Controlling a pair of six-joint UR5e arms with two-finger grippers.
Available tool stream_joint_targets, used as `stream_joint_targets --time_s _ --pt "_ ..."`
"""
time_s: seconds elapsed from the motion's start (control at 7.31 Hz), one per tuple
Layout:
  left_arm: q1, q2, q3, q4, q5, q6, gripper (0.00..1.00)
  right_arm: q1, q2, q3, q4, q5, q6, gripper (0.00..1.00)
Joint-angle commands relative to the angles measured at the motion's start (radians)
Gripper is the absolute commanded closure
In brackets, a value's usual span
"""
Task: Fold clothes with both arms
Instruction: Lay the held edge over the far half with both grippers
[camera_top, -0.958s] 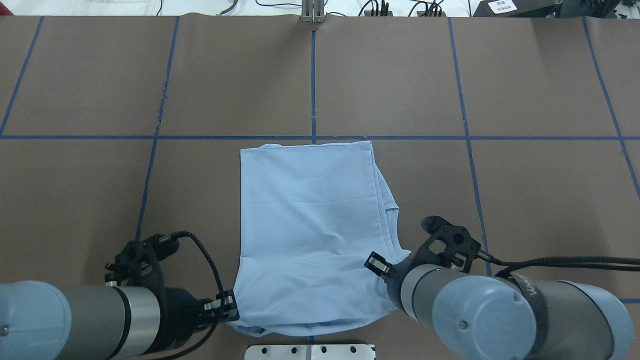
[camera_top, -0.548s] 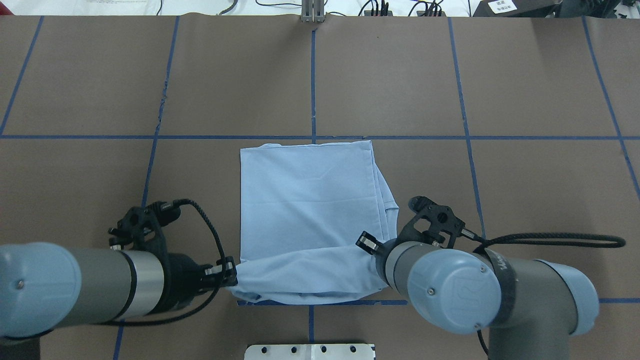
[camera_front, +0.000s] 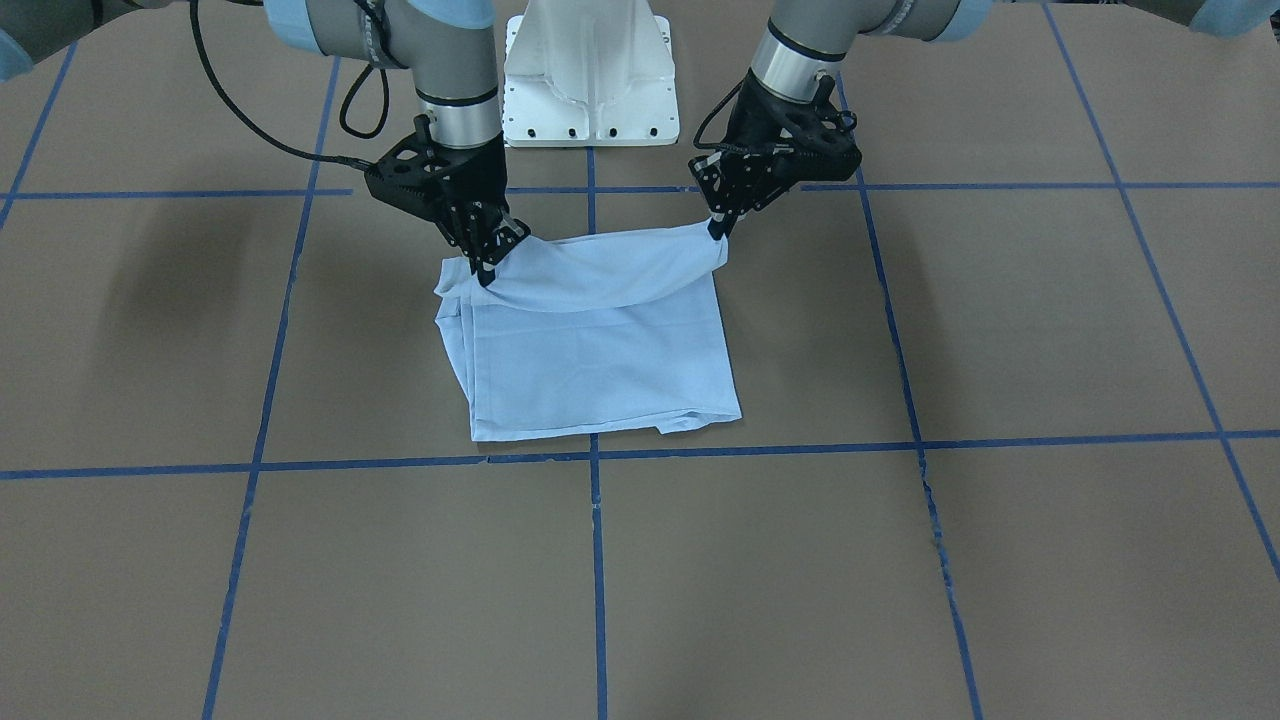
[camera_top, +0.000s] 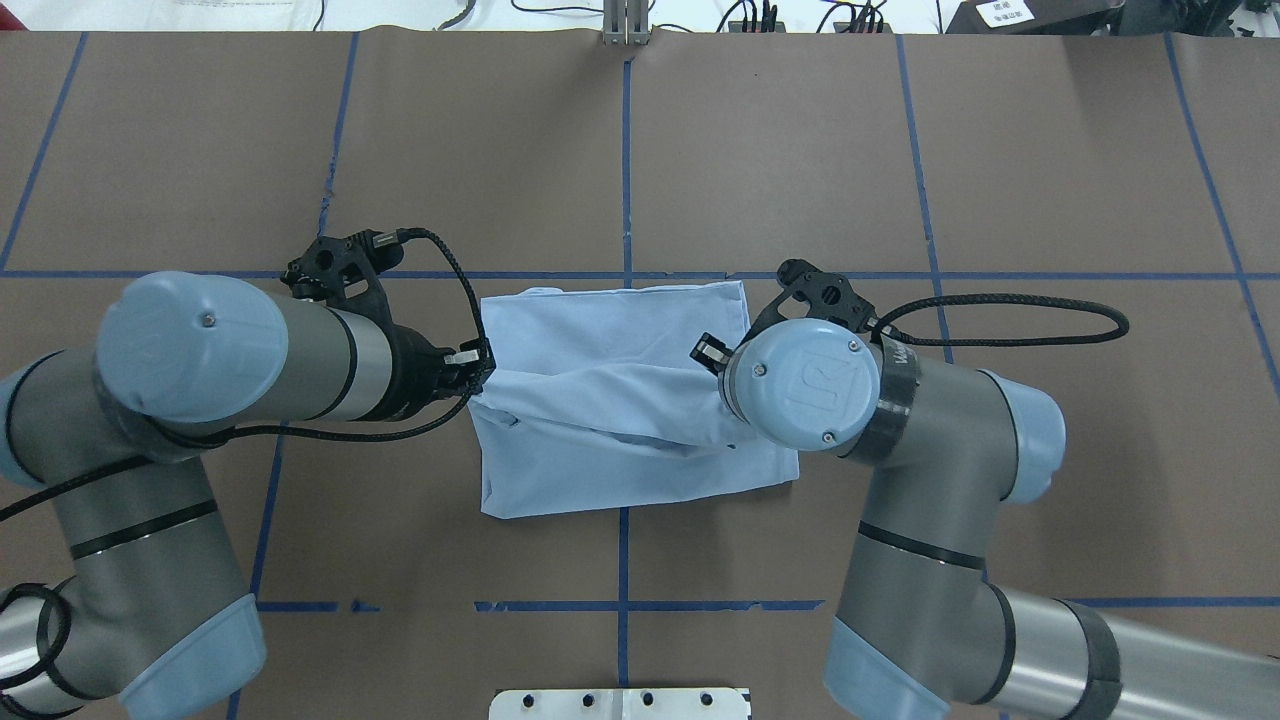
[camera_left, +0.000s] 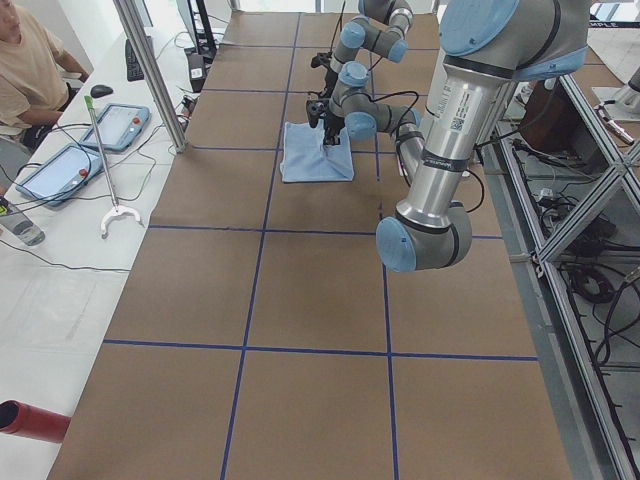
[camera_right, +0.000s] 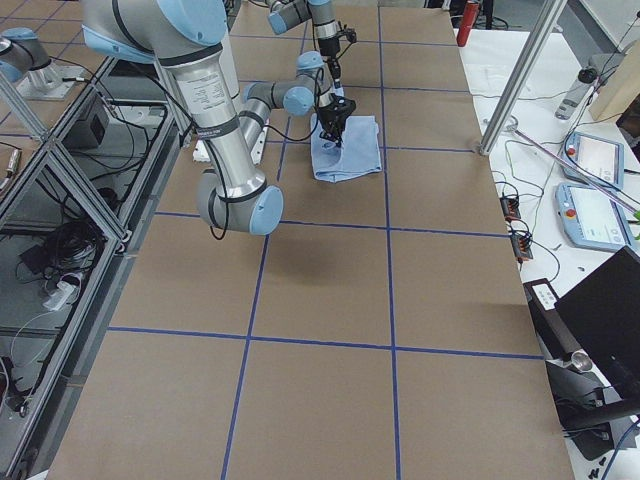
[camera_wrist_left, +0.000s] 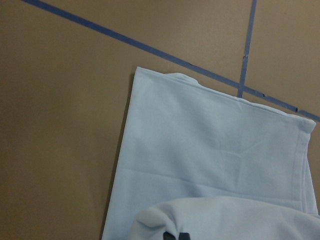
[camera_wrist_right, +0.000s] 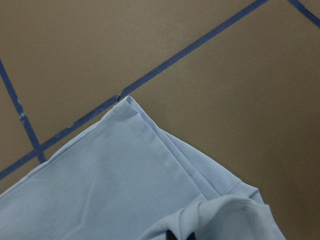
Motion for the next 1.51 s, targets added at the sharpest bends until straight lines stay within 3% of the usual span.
stream_joint_targets --time_s 0.0,0.41,0.82,1.37 --pt "-0.02 -0.038 0.103 -0.025 0.004 0.026 1.0 0.038 0.028 -0.178 0.163 0.002 -0.016 1.0" --pt "-0.053 -0.069 0.224 -0.094 0.005 0.078 1.0 0.068 0.103 -0.308 0.189 0.016 -0.042 1.0" --pt "-0.058 -0.1 0.342 -0.157 0.009 0.101 1.0 0.072 0.103 -0.308 0.189 0.017 -0.053 1.0" --pt "-0.06 -0.113 0.382 -0.158 0.01 0.121 1.0 0.072 0.1 -0.312 0.189 0.016 -0.068 1.0"
